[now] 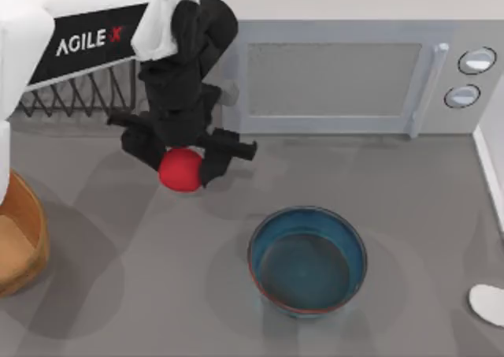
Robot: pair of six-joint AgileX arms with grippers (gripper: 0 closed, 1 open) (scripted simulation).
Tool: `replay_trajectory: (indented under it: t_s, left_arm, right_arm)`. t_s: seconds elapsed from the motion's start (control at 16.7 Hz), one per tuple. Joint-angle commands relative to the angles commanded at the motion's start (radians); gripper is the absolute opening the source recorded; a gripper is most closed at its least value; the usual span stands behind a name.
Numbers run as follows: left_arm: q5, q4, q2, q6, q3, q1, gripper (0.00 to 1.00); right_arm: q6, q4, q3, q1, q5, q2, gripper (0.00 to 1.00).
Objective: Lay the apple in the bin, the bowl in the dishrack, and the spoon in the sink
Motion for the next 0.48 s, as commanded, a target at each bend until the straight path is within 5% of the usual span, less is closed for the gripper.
replay_trajectory:
  t_s: [0.48]
  left_arm:
    - [-0.001, -0.181, -0.063, 0.000, 0.136, -0.001, 0.00]
  right_arm:
    - [0.000, 0.000, 0.000, 0.000, 0.000, 0.000, 1.00]
